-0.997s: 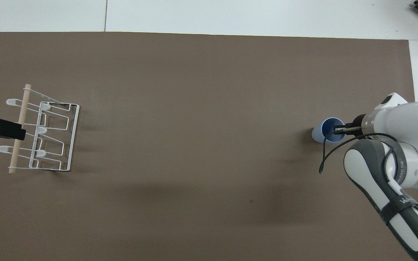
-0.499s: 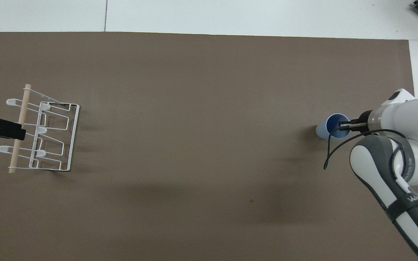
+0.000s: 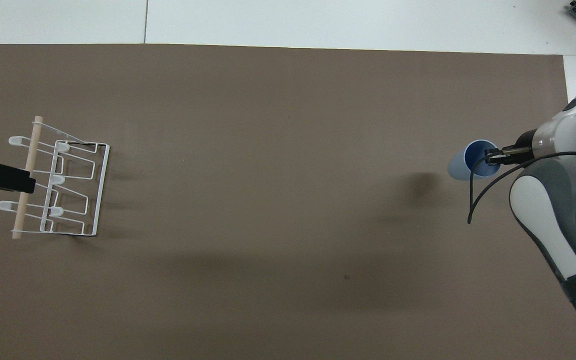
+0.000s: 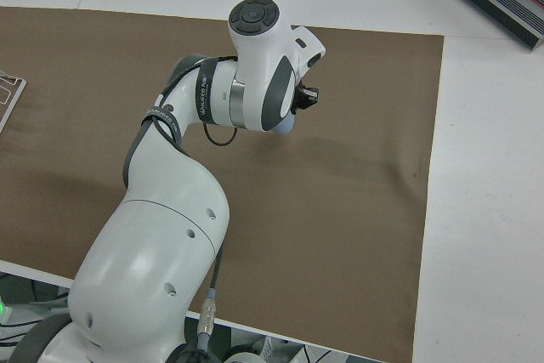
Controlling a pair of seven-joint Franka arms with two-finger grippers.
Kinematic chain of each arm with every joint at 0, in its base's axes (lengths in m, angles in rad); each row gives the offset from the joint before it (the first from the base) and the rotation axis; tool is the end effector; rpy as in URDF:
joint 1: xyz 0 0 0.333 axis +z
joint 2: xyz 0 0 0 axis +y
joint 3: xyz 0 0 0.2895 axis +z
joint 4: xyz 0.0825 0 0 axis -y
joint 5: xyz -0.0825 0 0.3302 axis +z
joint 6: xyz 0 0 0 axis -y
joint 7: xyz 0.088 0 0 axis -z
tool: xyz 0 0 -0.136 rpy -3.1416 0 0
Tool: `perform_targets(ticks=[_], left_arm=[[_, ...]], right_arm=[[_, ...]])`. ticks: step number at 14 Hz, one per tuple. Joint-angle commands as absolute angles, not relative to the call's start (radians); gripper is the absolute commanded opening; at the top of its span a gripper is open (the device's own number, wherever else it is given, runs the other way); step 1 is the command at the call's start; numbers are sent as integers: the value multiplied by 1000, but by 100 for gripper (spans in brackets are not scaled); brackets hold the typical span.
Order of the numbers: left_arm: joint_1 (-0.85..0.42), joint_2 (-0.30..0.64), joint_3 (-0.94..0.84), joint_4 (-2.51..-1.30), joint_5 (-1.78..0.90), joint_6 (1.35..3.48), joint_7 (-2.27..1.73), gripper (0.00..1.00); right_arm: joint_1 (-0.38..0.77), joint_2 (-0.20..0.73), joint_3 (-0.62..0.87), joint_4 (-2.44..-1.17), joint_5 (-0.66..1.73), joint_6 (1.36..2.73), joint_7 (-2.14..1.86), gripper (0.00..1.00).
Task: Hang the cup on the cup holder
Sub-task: 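Lift the blue cup and tip it sideways with the right gripper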
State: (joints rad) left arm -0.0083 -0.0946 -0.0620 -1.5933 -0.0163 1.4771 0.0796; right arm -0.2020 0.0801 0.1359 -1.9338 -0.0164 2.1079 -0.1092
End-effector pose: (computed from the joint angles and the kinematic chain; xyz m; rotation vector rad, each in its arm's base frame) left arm 0.4619 -0.0363 0.5971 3.1220 -0.2360 -0.0340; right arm 0.5381 -0.0380 0.4212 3.1252 0.0780 0.1472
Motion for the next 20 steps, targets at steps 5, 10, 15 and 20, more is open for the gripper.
perform_targets(ticks=[5, 10, 15, 20], left_arm=[[-6, -121, -60, -1621, -23, 1473, 81, 100], [-6, -121, -60, -1621, -23, 1473, 81, 100], [-5, -121, -60, -1621, -23, 1473, 81, 100], [-6, -121, -60, -1621, -23, 1474, 81, 100]], right_arm=[[-199, 84, 150, -1720, -29, 1872, -130, 0], [-172, 81, 152, -1626, -46, 1747, -130, 0], [-158, 80, 152, -1559, -51, 1660, -130, 0], [-161, 74, 152, -1559, -48, 1621, -132, 0]])
